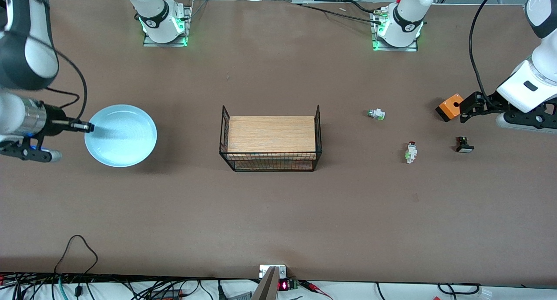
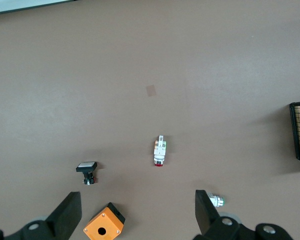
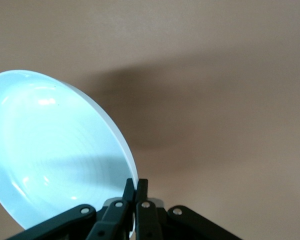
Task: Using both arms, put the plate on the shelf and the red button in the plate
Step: 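Lift the plate with the right gripper toward the wire basket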
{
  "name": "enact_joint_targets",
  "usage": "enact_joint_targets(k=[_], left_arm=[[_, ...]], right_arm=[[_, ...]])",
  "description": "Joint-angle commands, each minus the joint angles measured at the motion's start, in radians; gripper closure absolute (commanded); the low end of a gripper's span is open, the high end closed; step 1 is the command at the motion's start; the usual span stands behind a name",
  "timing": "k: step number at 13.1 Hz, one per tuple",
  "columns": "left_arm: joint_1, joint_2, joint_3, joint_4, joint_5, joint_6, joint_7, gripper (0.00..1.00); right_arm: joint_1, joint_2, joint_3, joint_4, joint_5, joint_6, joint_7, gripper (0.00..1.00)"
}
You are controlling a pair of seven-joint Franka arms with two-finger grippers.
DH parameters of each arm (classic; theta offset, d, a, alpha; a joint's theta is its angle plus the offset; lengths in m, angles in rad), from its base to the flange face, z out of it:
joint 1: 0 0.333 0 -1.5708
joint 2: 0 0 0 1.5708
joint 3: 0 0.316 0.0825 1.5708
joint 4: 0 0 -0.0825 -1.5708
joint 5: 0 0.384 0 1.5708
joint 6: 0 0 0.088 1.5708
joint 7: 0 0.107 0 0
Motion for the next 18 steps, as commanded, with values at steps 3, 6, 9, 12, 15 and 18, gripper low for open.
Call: enact_joint_targets(k=[3,6,9,12,15,18], left_arm=[[0.005,0.003,0.002,0.012,0.003,-0.007,0.02,0.0],[0.005,0.003,0.002,0.012,0.003,-0.007,0.02,0.0],[0.005,0.003,0.002,0.012,0.003,-0.009,0.02,0.0],[0.005,0.003,0.002,0.012,0.003,-0.009,0.02,0.0],[0.005,0.003,0.002,0.013,0.003,-0.007,0.02,0.0],[0.005,0.003,0.002,0.013,0.003,-0.007,0.02,0.0]], right_arm=[[0.15,-0.09,-0.018,0.038,0.064,-0.116,0.299,1.0],[0.242,-0.102,-0.076,0.041,0.171,-0.109,0.48,1.0],[0.334,-0.102,-0.105,0.041,0.176,-0.1,0.604,1.0],[0.431,-0.099,-0.105,0.039,0.177,-0.05,0.756,1.0],[0.511,-0.094,-0.107,0.035,0.213,-0.01,0.896,1.0],[0.59,-0.074,-0.107,0.027,0.213,0.048,0.964,1.0]])
